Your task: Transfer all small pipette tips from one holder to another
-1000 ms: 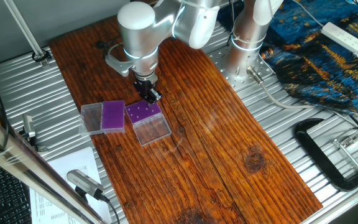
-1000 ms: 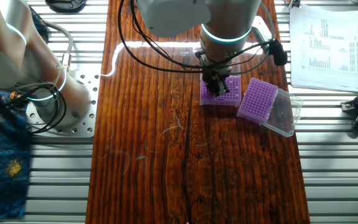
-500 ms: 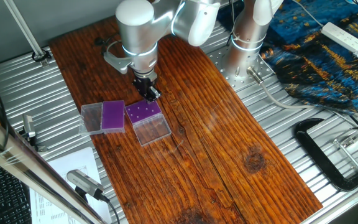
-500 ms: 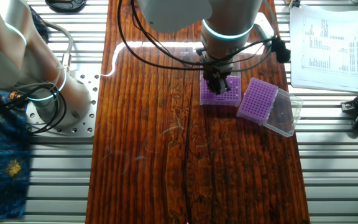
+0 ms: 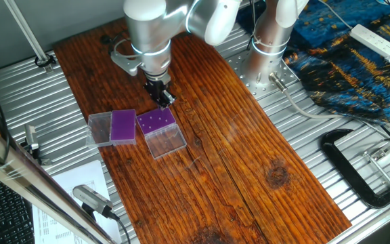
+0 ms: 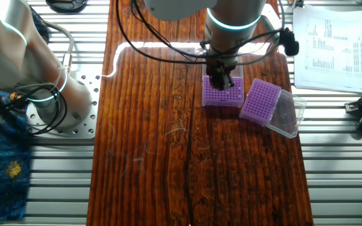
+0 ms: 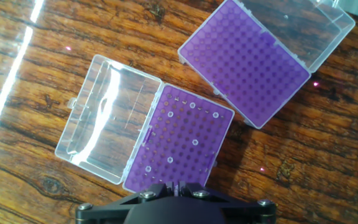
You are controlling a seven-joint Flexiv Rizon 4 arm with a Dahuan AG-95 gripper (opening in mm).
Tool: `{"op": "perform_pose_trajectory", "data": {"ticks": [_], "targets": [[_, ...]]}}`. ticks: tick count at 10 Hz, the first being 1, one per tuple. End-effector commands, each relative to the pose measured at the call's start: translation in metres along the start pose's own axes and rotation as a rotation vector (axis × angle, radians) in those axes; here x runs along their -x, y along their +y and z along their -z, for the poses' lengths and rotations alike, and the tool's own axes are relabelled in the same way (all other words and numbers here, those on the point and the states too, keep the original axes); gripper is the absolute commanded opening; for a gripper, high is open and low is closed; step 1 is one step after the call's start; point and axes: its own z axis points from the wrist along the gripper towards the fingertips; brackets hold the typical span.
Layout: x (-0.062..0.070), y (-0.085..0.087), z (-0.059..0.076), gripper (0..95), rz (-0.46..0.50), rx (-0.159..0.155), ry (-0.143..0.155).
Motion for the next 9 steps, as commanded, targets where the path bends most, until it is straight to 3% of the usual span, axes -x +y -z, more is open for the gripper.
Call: {"op": "perform_pose_trajectory", "data": {"ticks": [1,6,7,9], "targets": [[0.005,-0.003,0.001,0.0,0.001,0.001,-0.002],[0.040,-0.037,0.022,0.0,0.044,0.006,0.014],[0.054,-0.053,0.028,0.0,0.090,0.006,0.018],[0.071,-0.074,0.028,0.0,0.135,0.008,0.017]]}}
